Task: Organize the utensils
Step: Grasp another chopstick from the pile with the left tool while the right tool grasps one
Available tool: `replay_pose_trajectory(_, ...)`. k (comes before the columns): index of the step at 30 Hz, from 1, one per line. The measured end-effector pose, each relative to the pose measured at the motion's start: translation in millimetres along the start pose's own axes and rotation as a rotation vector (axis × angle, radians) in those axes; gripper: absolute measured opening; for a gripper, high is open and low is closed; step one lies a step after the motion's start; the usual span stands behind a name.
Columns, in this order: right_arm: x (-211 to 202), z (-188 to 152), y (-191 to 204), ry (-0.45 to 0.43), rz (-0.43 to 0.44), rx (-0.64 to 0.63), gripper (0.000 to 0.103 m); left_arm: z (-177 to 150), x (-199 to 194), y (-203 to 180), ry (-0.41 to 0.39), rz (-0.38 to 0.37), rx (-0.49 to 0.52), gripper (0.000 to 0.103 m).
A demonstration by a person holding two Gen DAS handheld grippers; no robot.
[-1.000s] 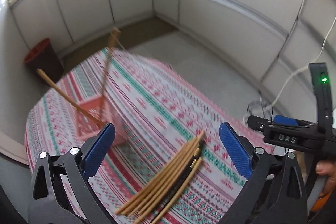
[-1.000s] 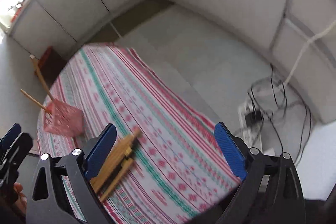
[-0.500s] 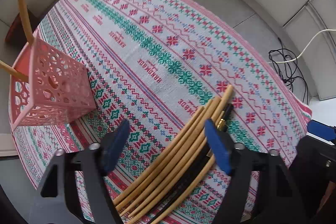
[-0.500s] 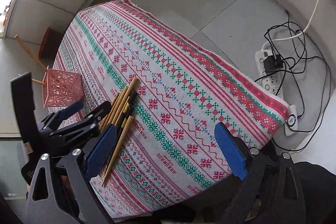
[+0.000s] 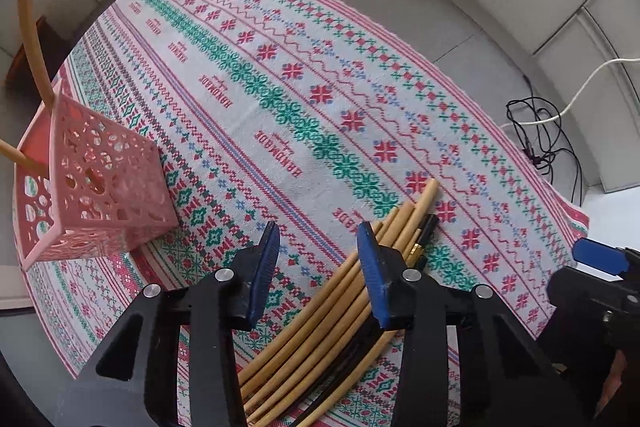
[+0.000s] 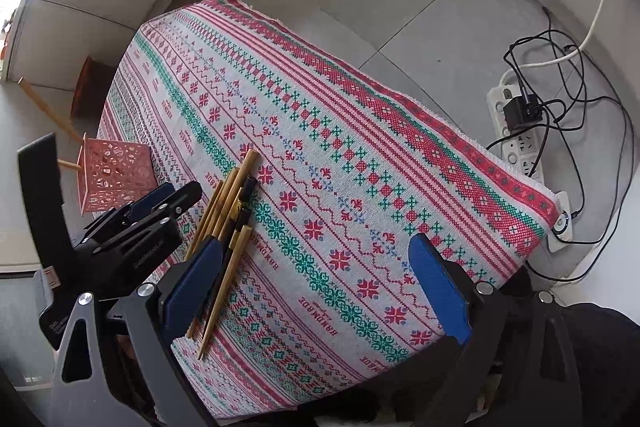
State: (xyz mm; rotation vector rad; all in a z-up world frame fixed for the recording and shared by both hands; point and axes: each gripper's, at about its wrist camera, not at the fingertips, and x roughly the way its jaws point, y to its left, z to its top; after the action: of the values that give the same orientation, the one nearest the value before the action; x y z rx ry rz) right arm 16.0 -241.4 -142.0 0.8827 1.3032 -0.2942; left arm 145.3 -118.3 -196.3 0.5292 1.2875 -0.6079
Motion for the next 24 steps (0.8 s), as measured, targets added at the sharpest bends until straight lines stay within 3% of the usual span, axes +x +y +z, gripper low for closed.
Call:
replay_pose_trajectory(5, 5.6, -0.9, -1.5, 0.026, 0.000, 0.004, 0.092, -6.1, 16.6, -5.3, 0.060, 0.021, 0.030, 0.036)
replay_pose_trajectory(8, 5.4, -1.0, -2.0, 0.022, -0.002, 0.006, 0.092, -11.4, 21.8, 1.6, 0.081, 0.021, 0.027, 0.021)
replay_pose_trajectory(13, 8.0, 1.8, -4.2, 0.019, -0.015, 0.014, 0.092, -18.4, 22.1, 5.9, 0.028, 0.018, 0.023, 0.014)
replay_pose_trajectory(19, 15.2, 13.5, -1.1, -0.002, -0.008, 0.040, 0.092, -49.8, 3.4, 11.9, -0.083, 0.058, -0.018, 0.007)
replay_pose_trajectory(24, 22.4, 11.1, 5.9, 0.015, 0.006, 0.048, 0.092, -75.3, -31.6, 23.0, -0.139, -0.041, -0.111, 0.006)
